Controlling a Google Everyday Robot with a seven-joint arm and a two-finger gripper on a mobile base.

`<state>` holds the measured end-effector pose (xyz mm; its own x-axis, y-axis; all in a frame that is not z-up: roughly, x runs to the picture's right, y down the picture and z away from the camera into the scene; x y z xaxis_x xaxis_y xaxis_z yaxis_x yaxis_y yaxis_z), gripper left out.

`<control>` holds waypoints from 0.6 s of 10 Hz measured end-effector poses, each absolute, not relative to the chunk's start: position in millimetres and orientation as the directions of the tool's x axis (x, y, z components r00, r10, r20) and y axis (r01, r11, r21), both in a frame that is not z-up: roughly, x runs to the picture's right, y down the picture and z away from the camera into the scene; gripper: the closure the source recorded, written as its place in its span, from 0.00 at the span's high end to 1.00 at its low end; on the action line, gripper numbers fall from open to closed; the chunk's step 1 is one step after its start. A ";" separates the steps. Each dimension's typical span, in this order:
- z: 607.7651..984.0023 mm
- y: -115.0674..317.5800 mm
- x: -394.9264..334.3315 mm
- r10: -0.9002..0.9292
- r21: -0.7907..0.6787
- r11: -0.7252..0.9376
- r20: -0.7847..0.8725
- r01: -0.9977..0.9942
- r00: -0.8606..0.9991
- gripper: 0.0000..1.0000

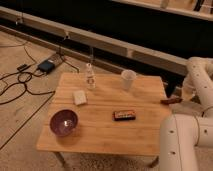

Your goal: Drag the pepper across the table

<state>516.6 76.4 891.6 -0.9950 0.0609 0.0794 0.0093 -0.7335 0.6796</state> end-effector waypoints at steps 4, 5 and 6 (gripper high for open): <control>891.6 76.5 516.7 0.061 0.680 -0.733 0.080 0.009 -0.995 0.32; 891.6 76.5 516.7 0.061 0.680 -0.733 0.080 0.009 -0.995 0.47; 891.5 76.3 516.7 0.061 0.679 -0.734 0.080 0.009 -0.995 0.55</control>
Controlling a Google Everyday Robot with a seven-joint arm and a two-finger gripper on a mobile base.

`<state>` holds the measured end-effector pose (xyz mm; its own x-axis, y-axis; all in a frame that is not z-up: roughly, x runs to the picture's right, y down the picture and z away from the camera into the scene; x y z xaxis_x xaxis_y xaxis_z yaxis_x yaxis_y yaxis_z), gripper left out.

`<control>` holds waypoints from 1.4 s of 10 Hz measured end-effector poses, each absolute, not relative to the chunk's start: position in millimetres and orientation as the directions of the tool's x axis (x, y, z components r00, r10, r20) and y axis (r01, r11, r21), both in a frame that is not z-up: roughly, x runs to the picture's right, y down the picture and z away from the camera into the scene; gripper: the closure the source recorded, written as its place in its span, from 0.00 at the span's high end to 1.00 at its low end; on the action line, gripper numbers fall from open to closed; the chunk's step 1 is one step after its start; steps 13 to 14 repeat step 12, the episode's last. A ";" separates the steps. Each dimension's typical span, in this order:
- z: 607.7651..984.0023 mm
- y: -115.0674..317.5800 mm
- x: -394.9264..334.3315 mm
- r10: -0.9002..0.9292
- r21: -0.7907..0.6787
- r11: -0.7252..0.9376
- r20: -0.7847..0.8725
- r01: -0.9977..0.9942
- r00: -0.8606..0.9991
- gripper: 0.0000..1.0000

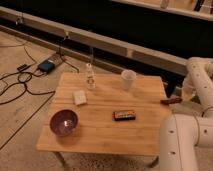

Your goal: Drag the pepper across the table

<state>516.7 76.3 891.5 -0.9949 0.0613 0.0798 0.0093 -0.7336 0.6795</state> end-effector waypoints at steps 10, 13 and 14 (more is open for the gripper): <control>891.6 76.4 516.6 0.061 0.680 -0.734 0.080 0.009 -0.995 0.80; 891.6 76.3 516.6 0.061 0.680 -0.734 0.079 0.009 -0.995 0.80; 891.6 76.3 516.6 0.061 0.680 -0.734 0.079 0.009 -0.995 0.80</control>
